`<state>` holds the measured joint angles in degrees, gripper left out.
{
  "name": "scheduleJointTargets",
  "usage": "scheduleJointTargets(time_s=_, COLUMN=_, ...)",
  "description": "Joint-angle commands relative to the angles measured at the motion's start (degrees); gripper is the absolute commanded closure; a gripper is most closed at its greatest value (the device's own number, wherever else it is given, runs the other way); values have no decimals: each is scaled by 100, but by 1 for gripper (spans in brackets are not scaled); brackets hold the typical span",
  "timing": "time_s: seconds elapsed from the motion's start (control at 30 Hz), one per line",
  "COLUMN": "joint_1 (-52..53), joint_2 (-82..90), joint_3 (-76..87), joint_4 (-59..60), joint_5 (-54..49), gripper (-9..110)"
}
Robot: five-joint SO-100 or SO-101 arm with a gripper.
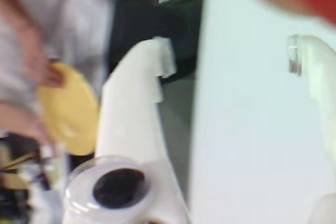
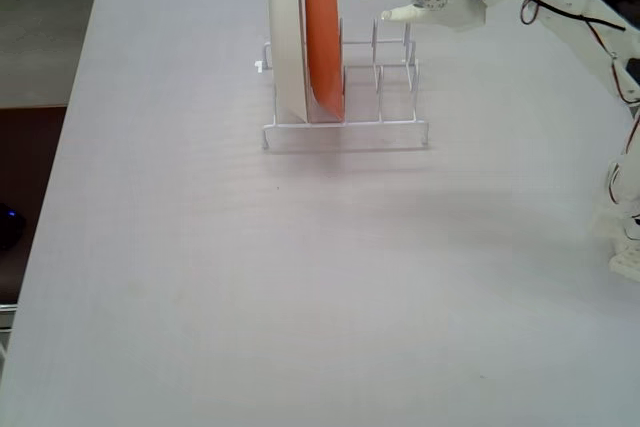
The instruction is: Would you please take all the plates for me?
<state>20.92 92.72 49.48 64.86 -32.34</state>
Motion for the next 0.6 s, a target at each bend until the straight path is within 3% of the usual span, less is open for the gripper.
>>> scheduleJointTargets(time_s=0.0, joint_1=176, joint_2=-97, joint_3=-475, joint_4=9, joint_5=-360, gripper=70)
scheduleJointTargets(time_s=0.3, joint_1=290, joint_2=-1213, joint_3=-1775, joint_4=-431, joint_5=-1327, gripper=68)
scheduleJointTargets(time_s=0.57, joint_1=492, joint_2=-1942, joint_3=-2391, joint_4=-896, joint_5=-1547, gripper=69)
